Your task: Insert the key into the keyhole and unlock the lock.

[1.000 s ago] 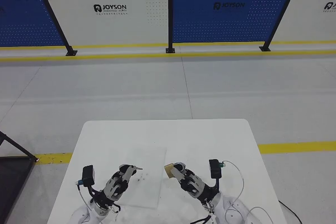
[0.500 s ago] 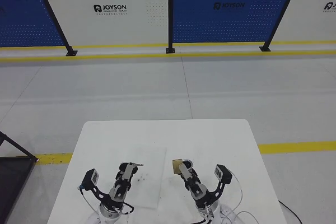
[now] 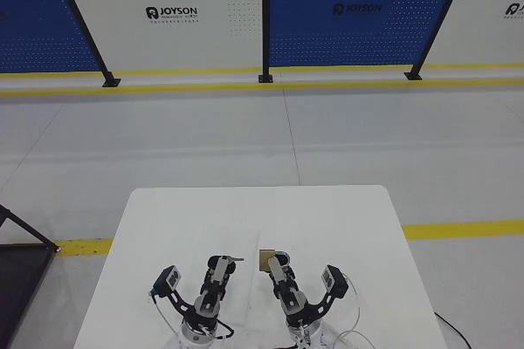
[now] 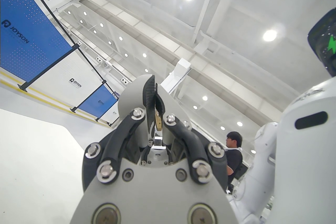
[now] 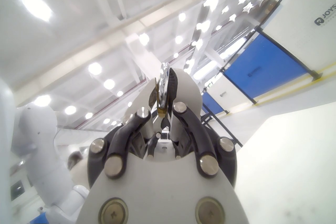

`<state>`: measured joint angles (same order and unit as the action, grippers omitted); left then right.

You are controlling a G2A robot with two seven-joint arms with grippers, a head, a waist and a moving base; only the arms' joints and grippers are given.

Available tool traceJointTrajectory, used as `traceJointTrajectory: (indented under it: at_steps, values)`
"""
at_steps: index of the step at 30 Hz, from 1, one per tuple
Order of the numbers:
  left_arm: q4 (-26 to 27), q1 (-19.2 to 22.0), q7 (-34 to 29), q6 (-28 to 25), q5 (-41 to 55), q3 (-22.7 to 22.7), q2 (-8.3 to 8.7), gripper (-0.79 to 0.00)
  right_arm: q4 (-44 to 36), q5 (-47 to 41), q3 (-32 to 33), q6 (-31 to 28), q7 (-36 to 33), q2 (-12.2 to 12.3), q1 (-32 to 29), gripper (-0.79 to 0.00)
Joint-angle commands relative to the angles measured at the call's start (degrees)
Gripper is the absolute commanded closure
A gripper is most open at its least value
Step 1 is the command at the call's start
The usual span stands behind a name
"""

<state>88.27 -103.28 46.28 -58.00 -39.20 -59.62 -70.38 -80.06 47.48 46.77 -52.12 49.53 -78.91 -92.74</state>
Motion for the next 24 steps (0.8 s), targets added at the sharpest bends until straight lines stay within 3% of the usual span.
traceJointTrajectory:
  at_steps: [1, 24]
  values:
    - [-0.4, 0.5, 0.0, 0.0, 0.6, 0.6, -0.23, 0.0, 0.0, 0.0, 0.0, 0.0, 0.0, 0.0, 0.0, 0.0]
    - [-2.4, 2.7, 0.0, 0.0, 0.3, 4.1, -1.44, 0.0, 0.0, 0.0, 0.0, 0.0, 0.0, 0.0, 0.0, 0.0]
